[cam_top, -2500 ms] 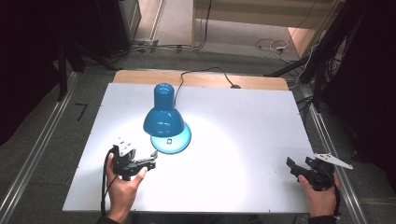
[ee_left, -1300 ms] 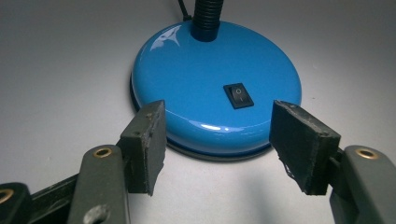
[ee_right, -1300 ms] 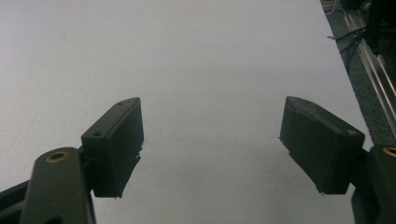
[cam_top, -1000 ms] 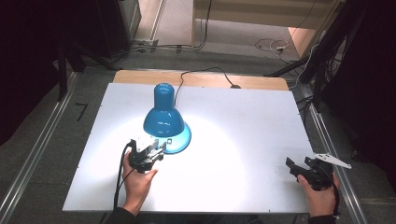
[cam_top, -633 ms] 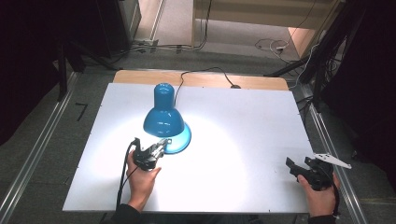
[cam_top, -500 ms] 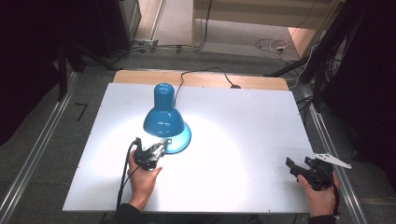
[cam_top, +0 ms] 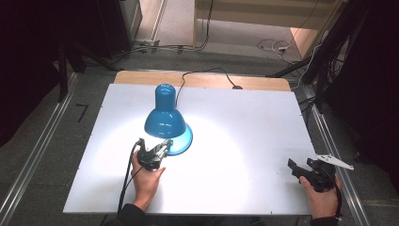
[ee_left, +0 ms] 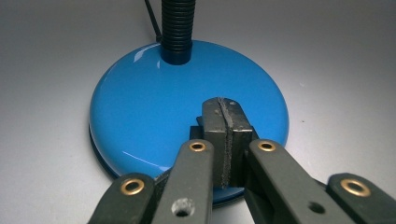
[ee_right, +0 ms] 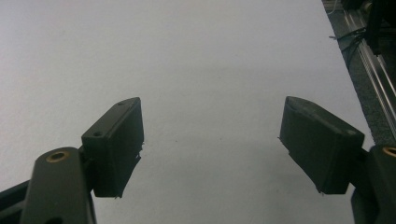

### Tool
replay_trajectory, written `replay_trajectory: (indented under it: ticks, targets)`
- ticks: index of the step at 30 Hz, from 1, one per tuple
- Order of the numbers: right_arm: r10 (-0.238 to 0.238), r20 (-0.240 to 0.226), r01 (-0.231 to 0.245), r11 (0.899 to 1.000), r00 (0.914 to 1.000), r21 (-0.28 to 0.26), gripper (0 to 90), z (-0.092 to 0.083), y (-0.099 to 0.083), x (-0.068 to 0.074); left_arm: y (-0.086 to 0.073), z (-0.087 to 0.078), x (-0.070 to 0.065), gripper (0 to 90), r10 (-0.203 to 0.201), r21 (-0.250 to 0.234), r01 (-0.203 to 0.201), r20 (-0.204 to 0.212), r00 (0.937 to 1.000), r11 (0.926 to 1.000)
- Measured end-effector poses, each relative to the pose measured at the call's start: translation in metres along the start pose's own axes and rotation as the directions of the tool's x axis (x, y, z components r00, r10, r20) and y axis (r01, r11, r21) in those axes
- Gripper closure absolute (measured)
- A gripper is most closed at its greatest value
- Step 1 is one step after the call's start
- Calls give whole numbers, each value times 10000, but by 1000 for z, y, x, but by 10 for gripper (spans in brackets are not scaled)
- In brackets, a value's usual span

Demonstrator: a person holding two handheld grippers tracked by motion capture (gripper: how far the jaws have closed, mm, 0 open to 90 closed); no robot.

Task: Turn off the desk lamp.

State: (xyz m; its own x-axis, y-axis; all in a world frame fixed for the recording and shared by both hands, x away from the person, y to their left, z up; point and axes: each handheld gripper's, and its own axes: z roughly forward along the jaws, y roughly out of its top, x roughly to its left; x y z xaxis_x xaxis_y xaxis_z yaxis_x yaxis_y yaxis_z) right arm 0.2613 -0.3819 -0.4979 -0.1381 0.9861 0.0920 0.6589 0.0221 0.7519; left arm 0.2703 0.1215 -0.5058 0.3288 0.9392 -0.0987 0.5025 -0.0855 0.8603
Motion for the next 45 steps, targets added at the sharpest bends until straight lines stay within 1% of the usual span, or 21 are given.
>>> replay_trajectory:
  ticks: [11,12,16,22,23,24,30,32,37,45]
  targets:
    - [-12,1,12,10000,10000,10,206,0,0,0,-1,5,-2,900,34,83,-34,8,10000,10000]
    - [-11,3,11,10000,10000,9,206,0,0,0,-1,6,-1,900,-14,96,13,56,10000,10000]
    - [9,-9,-9,10000,10000,26,207,0,0,0,-1,6,0,900,-1,106,1,20,10000,9999]
    - [-31,-9,31,10000,10000,38,207,1,0,0,-1,7,2,900,-74,40,73,74,9999,10000]
    - [-29,-8,29,10000,10000,36,207,1,0,0,0,8,2,900,-225,-7,225,80,9997,9997]
    - [-31,-8,31,10000,10000,41,207,1,0,0,0,8,2,900,-225,-7,225,80,9997,9997]
    - [-49,-1,49,10000,10000,60,207,1,0,1,1,9,2,900,-61,-18,61,34,10000,10000]
    - [-42,3,42,10000,10000,89,206,1,0,1,1,9,3,900,113,-12,-113,24,9999,9999]
    - [-46,2,46,10000,10000,76,206,1,0,2,1,9,3,900,187,11,-187,74,9998,9998]
    - [-88,10,88,9999,10000,86,206,2,0,3,2,10,3,900,336,40,-336,42,9994,9994]
